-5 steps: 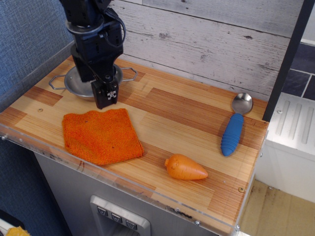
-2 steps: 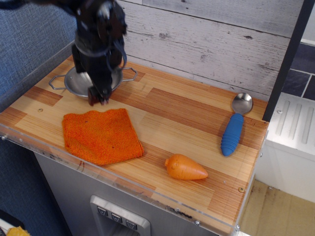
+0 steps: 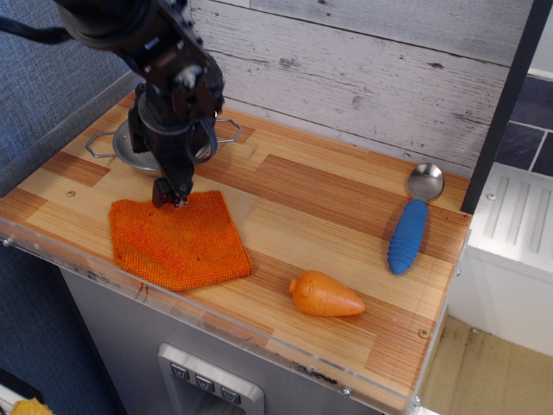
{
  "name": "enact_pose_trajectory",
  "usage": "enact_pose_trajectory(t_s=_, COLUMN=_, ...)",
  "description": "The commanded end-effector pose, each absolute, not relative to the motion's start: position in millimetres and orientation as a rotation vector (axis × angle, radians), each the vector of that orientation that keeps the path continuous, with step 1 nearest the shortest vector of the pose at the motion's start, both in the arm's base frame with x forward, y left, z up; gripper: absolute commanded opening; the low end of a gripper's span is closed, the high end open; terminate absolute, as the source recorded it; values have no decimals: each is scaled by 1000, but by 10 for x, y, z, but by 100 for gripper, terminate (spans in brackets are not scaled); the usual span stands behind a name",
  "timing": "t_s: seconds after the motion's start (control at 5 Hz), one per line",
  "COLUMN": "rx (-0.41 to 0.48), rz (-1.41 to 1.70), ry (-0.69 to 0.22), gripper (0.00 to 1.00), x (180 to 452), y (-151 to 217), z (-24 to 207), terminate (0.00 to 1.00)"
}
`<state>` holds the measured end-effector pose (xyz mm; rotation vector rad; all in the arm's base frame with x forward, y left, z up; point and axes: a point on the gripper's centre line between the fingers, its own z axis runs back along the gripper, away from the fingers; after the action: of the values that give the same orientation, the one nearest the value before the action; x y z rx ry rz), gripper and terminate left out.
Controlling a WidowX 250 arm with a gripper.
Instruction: Place the colander on top of the orange towel
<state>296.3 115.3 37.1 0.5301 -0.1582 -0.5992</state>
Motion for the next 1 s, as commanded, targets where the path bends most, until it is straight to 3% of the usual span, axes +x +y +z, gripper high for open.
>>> enact_pose_trajectory(t_s=0.0, rx=648, rz=-619, ry=-226, gripper=100, x=3143, y=1212, z=383, terminate=0)
enact_pose_trajectory(t_s=0.2, rx=656, rz=-618, ry=-237, gripper=100, x=3149, y=1210, z=370, terminate=0)
enact_pose_trajectory(t_s=0.4, rx=653, rz=-618, ry=-244, gripper=0, x=3137, y=1193, z=370, terminate=0)
enact_pose_trajectory(t_s=0.8, rx=645, rz=-622, ry=-237, gripper=0, x=3108, y=1164, z=357, terminate=0)
